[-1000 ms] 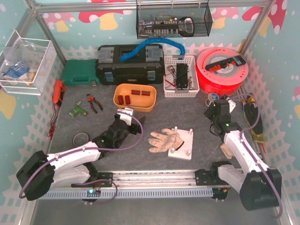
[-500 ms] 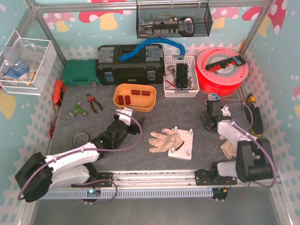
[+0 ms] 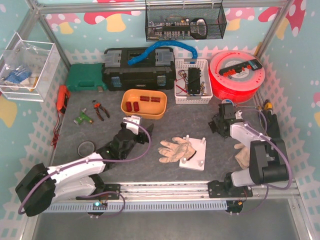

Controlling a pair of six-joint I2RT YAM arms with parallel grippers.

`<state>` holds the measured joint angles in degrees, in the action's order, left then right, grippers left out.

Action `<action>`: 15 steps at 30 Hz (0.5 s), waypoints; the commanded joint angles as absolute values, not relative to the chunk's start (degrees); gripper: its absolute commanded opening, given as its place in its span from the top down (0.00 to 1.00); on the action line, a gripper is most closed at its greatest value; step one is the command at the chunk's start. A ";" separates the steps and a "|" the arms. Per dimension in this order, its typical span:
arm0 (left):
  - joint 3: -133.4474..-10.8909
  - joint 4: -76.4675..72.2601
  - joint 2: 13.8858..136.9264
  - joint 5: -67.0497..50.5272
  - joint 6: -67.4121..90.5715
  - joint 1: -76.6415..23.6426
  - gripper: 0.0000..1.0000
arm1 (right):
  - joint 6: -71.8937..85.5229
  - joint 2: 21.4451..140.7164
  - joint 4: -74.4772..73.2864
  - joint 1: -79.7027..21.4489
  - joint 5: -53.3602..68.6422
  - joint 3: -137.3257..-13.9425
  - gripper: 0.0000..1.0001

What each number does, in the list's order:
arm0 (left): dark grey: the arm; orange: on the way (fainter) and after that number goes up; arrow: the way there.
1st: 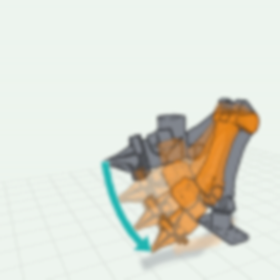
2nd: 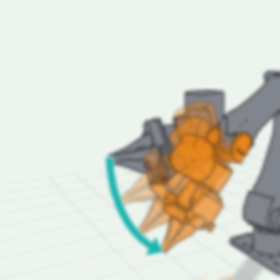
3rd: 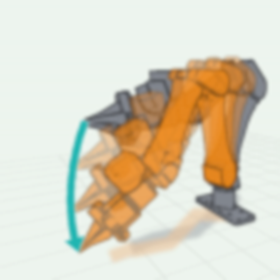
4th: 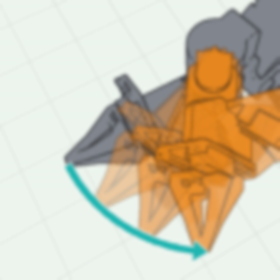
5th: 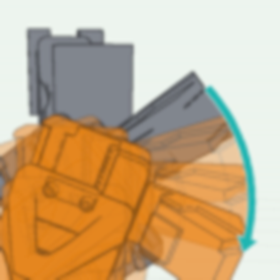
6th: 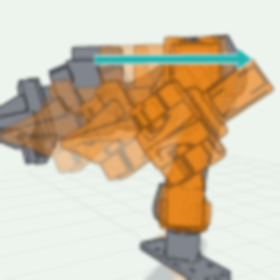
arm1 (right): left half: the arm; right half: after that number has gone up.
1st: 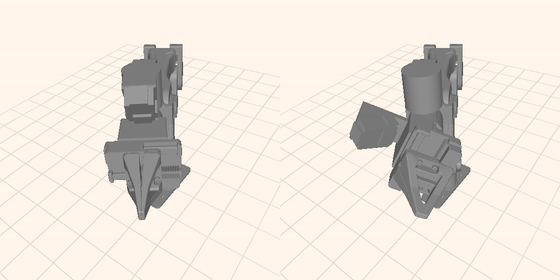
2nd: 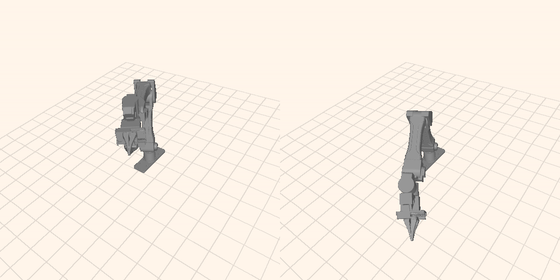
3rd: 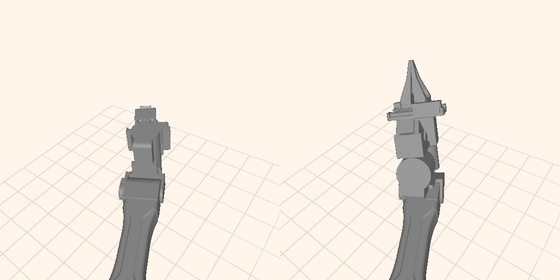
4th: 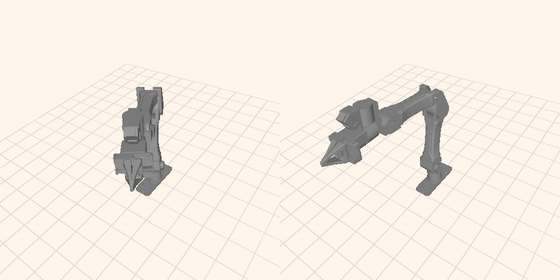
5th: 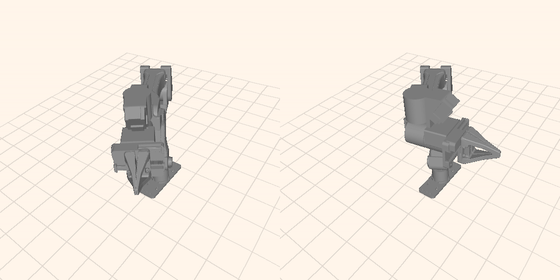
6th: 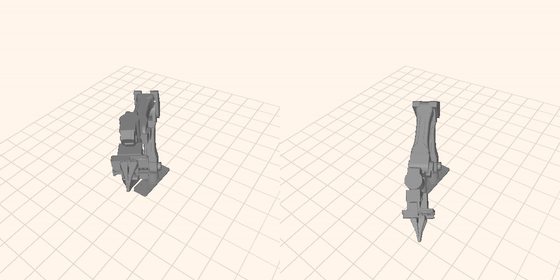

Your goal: Install the large spring

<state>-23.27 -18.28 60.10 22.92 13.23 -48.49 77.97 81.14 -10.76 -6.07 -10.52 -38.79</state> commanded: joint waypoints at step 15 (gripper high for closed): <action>-22.77 -21.50 61.73 15.37 10.34 -49.05 0.02 | 38.78 59.95 -12.84 -4.57 -2.80 -42.08 0.01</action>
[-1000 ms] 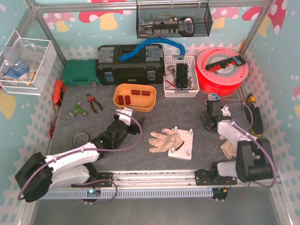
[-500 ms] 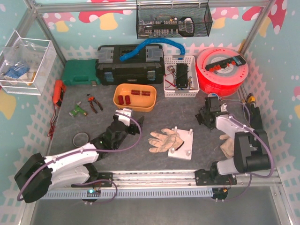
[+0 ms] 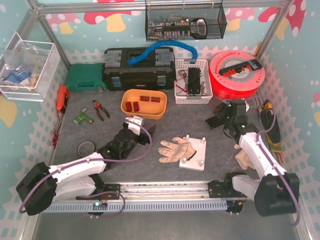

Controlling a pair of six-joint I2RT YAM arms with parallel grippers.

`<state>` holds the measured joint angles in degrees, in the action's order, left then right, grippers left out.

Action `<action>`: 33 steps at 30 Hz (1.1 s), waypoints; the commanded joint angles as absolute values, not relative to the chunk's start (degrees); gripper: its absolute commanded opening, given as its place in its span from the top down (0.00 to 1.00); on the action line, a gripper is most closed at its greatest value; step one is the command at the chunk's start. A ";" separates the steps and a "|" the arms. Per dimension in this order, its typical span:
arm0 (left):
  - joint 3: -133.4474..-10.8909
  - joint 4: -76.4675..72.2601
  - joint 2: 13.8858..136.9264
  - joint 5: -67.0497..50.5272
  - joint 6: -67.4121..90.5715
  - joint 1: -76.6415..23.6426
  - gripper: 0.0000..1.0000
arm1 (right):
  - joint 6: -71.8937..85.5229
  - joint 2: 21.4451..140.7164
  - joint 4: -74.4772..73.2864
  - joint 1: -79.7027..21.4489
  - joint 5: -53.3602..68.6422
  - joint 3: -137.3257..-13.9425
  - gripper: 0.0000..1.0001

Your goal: Install the large spring

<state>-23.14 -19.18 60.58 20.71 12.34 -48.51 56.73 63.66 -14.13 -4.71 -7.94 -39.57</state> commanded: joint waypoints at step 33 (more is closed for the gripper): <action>-33.68 -21.01 89.16 -9.35 2.61 -62.38 0.60 | 31.45 52.83 11.70 -4.74 12.03 -25.32 0.04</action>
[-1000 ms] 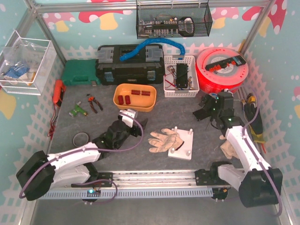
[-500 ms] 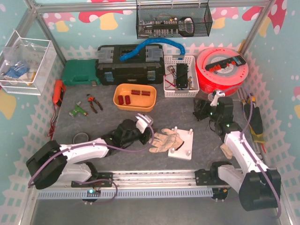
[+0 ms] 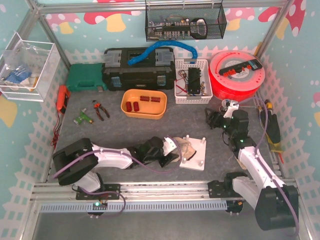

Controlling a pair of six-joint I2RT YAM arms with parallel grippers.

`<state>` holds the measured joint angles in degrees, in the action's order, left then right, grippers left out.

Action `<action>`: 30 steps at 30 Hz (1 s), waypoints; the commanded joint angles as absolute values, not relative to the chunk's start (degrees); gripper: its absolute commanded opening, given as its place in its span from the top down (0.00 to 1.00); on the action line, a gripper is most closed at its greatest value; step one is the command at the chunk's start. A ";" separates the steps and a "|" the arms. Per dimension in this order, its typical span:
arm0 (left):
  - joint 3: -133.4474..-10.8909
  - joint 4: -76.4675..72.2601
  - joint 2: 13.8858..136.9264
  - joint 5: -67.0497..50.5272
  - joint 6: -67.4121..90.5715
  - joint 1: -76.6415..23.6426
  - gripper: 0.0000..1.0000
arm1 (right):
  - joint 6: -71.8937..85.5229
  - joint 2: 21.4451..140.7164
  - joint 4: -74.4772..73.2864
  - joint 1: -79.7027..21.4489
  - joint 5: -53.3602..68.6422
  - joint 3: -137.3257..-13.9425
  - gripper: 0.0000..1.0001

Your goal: Install the large spring

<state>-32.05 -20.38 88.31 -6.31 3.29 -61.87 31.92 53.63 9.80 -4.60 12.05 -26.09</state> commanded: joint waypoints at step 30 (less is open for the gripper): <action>-35.23 -22.34 93.57 -5.23 4.45 -63.24 1.00 | 31.82 54.08 12.56 -4.68 12.02 -25.03 0.06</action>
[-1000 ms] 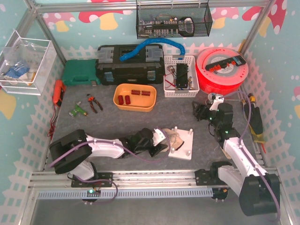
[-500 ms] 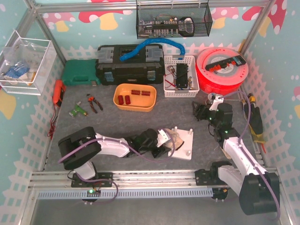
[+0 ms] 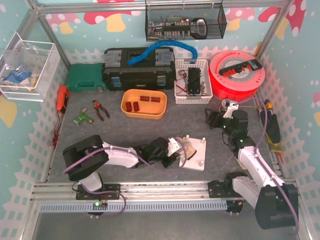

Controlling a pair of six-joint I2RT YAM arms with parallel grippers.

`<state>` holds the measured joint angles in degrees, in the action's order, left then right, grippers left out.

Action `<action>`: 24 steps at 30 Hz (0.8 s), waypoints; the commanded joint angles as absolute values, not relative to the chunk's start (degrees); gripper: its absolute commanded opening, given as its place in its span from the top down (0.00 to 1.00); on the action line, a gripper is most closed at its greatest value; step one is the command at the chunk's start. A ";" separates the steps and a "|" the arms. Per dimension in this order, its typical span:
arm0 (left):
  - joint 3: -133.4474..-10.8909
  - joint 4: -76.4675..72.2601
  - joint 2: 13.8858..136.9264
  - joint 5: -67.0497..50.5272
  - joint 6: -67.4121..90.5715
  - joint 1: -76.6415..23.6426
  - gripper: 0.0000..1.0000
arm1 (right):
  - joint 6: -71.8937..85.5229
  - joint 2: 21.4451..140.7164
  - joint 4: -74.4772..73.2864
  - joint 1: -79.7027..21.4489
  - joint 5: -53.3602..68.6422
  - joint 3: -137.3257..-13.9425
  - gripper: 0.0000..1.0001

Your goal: Install the large spring

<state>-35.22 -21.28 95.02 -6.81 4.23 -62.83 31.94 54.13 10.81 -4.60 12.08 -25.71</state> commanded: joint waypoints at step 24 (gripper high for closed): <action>-35.16 -5.23 64.69 22.54 26.82 -45.25 1.00 | 26.72 52.99 11.13 -16.61 -1.58 -27.22 0.10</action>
